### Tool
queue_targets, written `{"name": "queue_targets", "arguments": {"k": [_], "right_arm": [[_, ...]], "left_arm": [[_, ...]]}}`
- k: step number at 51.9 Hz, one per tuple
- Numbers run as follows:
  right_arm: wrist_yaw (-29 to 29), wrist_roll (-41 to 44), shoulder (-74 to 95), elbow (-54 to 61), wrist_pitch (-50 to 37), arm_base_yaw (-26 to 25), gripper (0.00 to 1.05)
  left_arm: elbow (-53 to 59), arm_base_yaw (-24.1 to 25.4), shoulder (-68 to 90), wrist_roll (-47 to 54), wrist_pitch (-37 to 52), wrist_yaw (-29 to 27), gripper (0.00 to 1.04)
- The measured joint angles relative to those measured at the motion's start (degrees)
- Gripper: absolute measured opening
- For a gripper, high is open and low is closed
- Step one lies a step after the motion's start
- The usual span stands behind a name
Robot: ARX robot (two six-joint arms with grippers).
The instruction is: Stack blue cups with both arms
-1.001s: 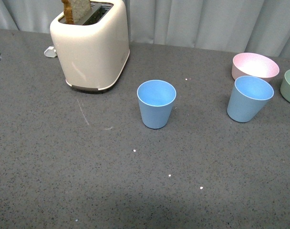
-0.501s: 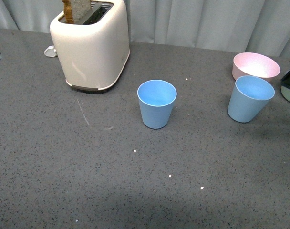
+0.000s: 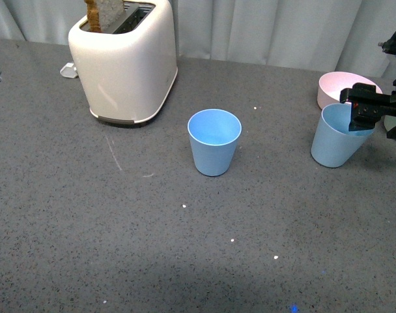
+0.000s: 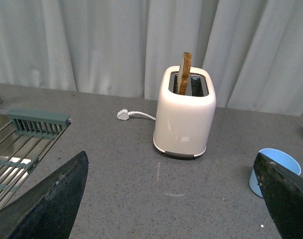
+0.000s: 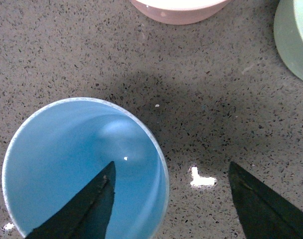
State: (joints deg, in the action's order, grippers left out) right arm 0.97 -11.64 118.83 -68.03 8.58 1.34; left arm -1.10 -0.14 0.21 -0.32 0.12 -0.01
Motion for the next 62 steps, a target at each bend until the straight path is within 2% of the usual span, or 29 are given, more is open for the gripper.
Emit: {"name": "queue_targets", "arguments": {"k": [6, 20, 26, 32, 38, 55, 62], "right_arm": [[0.1, -0.9, 1.0, -1.1, 0.7, 0.2, 0.39], [-0.9, -3.2, 1.0, -1.8, 1.5, 0.2, 0.01], [-3.2, -4.1, -0.2, -1.8, 3.1, 0.1, 0.01], [-9.8, -6.4, -3.7, -1.9, 4.7, 1.0, 0.01], [-13.6, -8.2, -7.3, -2.6, 5.2, 3.3, 0.01], [-16.3, -10.5, -10.1, -5.1, 5.9, 14.8, 0.01], [-15.9, -10.8, -9.2, -5.1, 6.0, 16.1, 0.01]], "left_arm": [[0.0, 0.0, 0.0, 0.0, 0.0, 0.0, 0.98], [0.0, 0.0, 0.0, 0.0, 0.0, 0.0, 0.98], [0.0, 0.0, 0.0, 0.0, 0.0, 0.0, 0.98], [0.0, 0.0, 0.0, 0.0, 0.0, 0.0, 0.98], [0.0, 0.0, 0.0, 0.0, 0.0, 0.0, 0.98], [0.0, 0.0, 0.0, 0.0, 0.0, 0.0, 0.98], [0.0, 0.0, 0.0, 0.0, 0.0, 0.0, 0.98]]}}
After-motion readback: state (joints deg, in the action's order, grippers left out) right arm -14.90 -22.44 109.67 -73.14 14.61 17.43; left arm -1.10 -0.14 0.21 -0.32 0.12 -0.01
